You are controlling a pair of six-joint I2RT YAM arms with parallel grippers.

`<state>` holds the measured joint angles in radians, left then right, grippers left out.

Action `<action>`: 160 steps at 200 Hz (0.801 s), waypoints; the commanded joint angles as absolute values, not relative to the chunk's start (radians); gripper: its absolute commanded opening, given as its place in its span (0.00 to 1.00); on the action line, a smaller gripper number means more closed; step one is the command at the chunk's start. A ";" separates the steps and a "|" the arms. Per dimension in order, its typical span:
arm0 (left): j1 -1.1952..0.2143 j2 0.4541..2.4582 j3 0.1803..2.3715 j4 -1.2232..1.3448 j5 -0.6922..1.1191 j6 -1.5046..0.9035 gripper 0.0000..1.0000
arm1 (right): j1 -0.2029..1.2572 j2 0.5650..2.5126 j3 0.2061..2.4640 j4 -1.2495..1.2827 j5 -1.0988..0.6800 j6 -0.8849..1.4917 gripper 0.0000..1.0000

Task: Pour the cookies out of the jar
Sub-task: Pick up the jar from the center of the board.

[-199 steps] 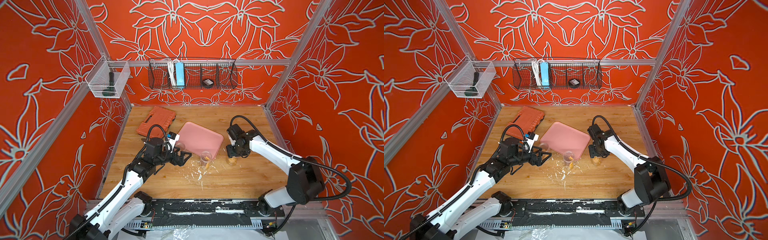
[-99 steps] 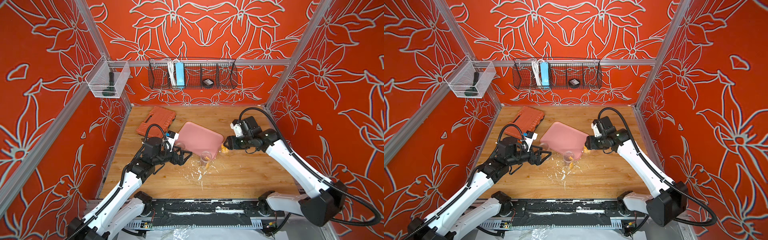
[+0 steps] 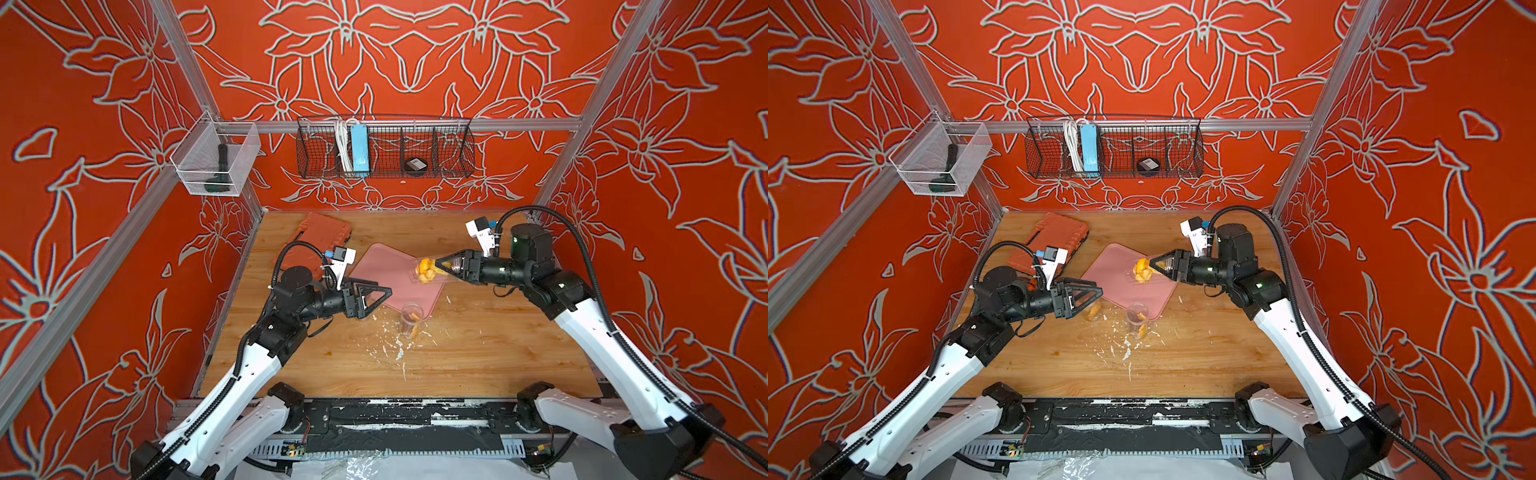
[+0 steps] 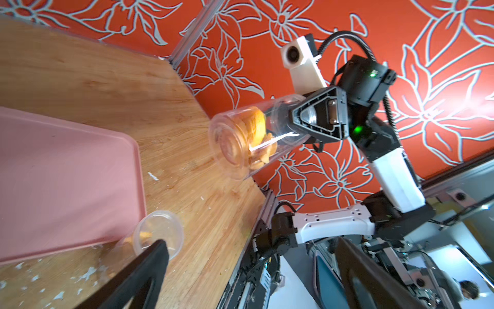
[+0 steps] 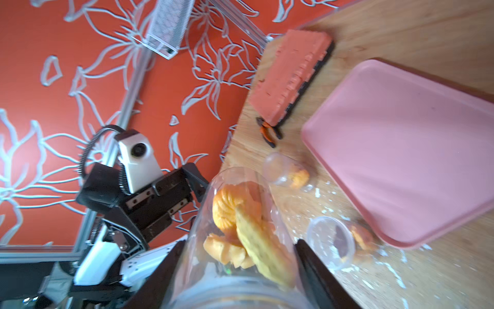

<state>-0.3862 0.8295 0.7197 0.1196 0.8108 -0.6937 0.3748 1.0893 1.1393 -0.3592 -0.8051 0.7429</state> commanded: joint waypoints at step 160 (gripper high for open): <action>-0.394 0.947 0.685 0.674 1.038 -1.120 0.98 | 0.418 1.085 1.062 0.066 -1.048 1.017 0.56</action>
<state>-0.3866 0.9394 0.6651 0.5957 0.9977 -1.0737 0.4004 1.0889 1.0630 0.0128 -1.0199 1.0092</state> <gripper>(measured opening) 0.981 0.627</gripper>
